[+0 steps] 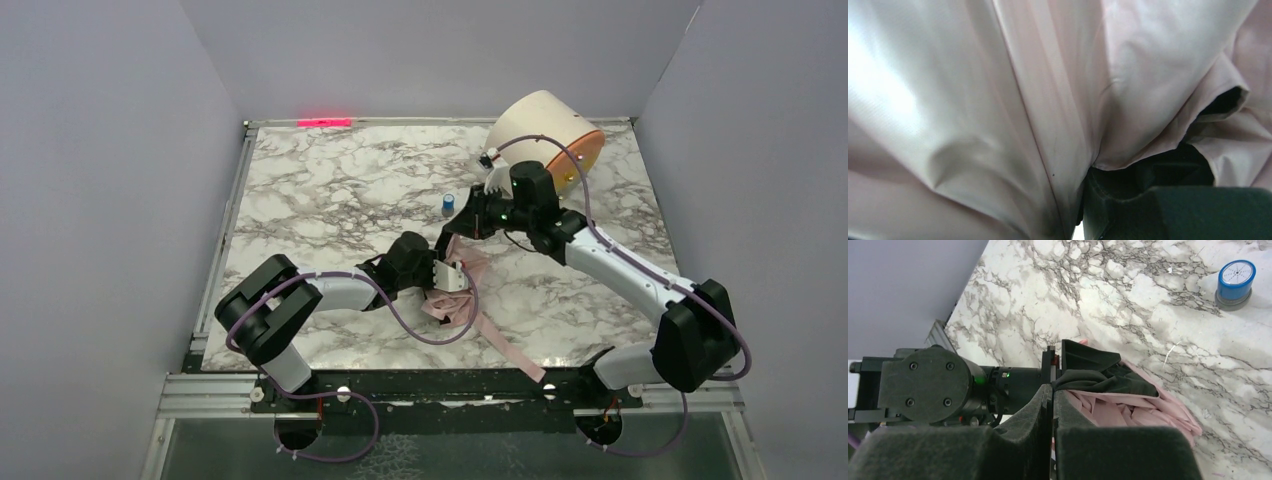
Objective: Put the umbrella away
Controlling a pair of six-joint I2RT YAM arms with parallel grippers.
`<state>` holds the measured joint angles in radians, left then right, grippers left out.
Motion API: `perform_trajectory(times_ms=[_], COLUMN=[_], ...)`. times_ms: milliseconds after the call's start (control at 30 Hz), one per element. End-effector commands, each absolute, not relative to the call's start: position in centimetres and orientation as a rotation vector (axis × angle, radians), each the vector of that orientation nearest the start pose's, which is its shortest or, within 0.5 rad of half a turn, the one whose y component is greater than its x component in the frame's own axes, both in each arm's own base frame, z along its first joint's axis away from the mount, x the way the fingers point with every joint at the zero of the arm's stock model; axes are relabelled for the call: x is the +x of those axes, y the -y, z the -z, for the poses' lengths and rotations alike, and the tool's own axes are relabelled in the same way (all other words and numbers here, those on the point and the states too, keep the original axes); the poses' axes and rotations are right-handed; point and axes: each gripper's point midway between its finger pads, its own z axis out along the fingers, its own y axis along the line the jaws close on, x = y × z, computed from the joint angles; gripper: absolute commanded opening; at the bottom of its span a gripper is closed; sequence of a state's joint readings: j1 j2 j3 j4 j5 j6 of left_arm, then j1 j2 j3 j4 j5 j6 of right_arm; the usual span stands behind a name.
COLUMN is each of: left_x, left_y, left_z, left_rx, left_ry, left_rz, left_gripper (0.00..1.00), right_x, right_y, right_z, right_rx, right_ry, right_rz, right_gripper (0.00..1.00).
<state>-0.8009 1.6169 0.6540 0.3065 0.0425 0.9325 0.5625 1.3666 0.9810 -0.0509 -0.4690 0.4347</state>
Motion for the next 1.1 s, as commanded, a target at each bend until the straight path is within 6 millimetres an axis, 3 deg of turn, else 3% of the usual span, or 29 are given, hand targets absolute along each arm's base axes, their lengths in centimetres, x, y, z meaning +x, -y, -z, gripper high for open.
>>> perform_trajectory(times_ms=[0, 233, 567, 700, 900, 1000, 1067], left_x=[27.1, 27.0, 26.8, 26.7, 26.5, 26.5, 26.4], left_y=[24.8, 25.0, 25.2, 25.3, 25.2, 25.4, 25.3], left_z=[0.3, 0.3, 0.3, 0.4, 0.7, 0.6, 0.7], left_rx=[1.884, 1.893, 1.902, 1.907, 1.919, 1.922, 1.927], left_ry=[-1.515, -1.51, -1.499, -1.497, -1.501, -1.496, -1.499], left_rz=[-0.003, 0.006, 0.019, 0.025, 0.031, 0.032, 0.032], left_gripper=[0.0, 0.0, 0.0, 0.0, 0.0, 0.0, 0.0], right_x=[29.7, 30.1, 32.4, 32.3, 30.6, 30.0, 30.8], right_y=[-30.0, -32.1, -34.5, -36.3, -38.2, -38.3, -37.4], right_z=[-20.9, -18.2, -16.2, -17.8, -22.9, -24.7, -25.4], right_rx=[-0.56, -0.614, -0.589, -0.67, -0.822, -0.863, -0.819], right_ry=[-2.113, -2.195, -2.22, -2.112, -1.876, -1.804, -1.797], right_rz=[-1.04, -0.962, -0.933, -1.033, -1.221, -1.24, -1.155], right_gripper=[0.09, 0.11, 0.25, 0.35, 0.43, 0.47, 0.53])
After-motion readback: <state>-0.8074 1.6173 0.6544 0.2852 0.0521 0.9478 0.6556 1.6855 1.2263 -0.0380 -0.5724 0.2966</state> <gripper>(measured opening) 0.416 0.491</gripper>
